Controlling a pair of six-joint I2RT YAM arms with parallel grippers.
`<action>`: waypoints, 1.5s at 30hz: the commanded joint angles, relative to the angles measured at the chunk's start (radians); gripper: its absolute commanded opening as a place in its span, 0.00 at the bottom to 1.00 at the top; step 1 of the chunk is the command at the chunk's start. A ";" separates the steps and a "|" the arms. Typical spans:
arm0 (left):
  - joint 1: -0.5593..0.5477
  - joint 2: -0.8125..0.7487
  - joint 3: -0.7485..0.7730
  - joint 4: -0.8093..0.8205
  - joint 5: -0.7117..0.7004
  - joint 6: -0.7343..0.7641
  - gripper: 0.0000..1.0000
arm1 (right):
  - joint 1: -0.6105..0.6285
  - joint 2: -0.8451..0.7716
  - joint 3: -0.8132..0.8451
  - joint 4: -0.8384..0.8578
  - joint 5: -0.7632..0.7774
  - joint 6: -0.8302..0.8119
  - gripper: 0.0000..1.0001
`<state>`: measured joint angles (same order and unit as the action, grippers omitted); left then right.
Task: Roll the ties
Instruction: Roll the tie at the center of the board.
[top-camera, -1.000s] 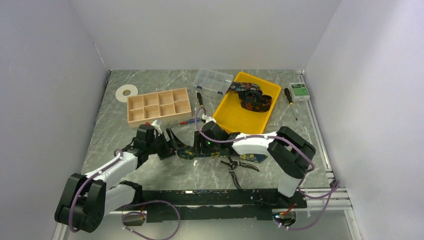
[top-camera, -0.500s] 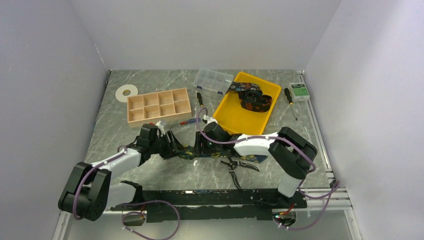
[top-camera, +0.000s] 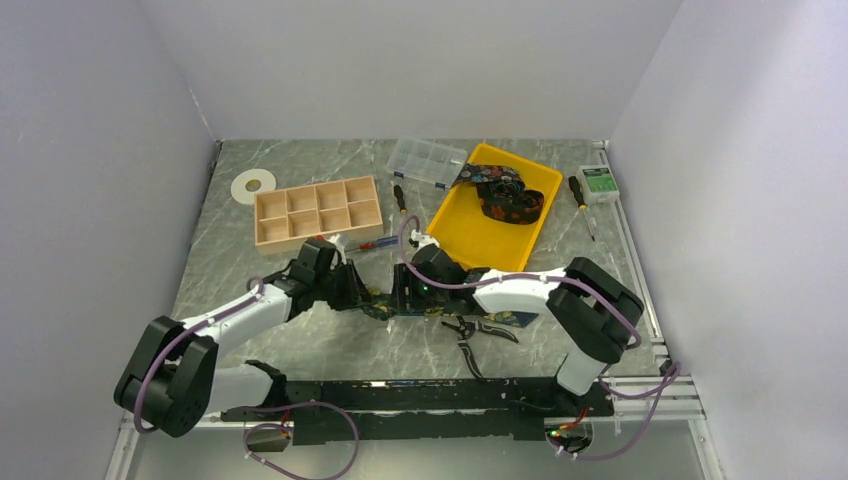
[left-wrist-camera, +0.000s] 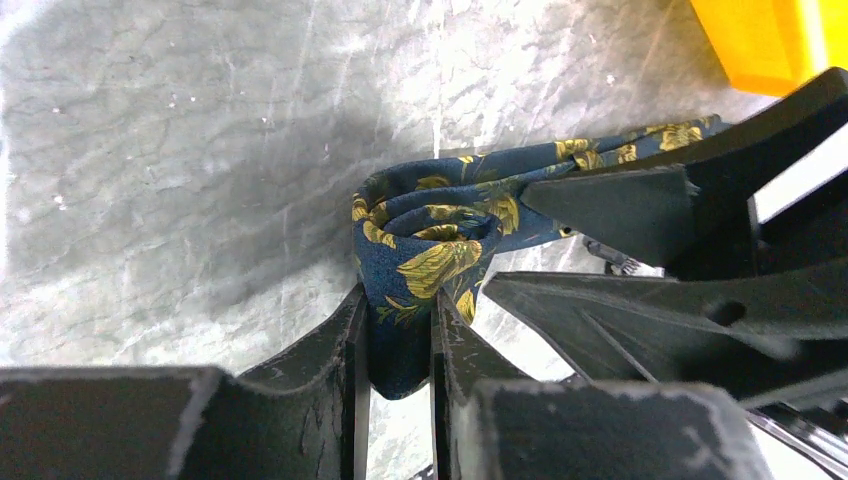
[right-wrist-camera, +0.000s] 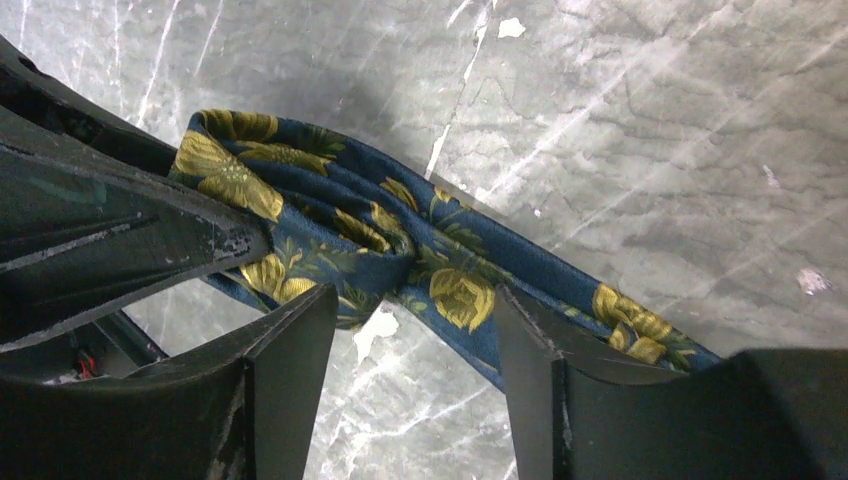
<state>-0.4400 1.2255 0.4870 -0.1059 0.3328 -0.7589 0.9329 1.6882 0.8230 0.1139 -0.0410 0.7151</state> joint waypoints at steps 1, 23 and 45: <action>-0.037 -0.027 0.102 -0.201 -0.173 0.045 0.03 | -0.011 -0.101 -0.012 -0.054 0.013 -0.009 0.66; -0.384 0.412 0.640 -0.974 -1.003 -0.262 0.03 | -0.104 -0.618 -0.312 -0.206 0.169 -0.067 0.69; -0.543 0.718 0.886 -0.899 -0.926 -0.226 0.19 | -0.118 -0.790 -0.396 -0.280 0.204 -0.061 0.70</action>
<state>-0.9733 1.9446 1.3499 -1.1591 -0.6804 -1.0061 0.8185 0.9150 0.4294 -0.1841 0.1371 0.6544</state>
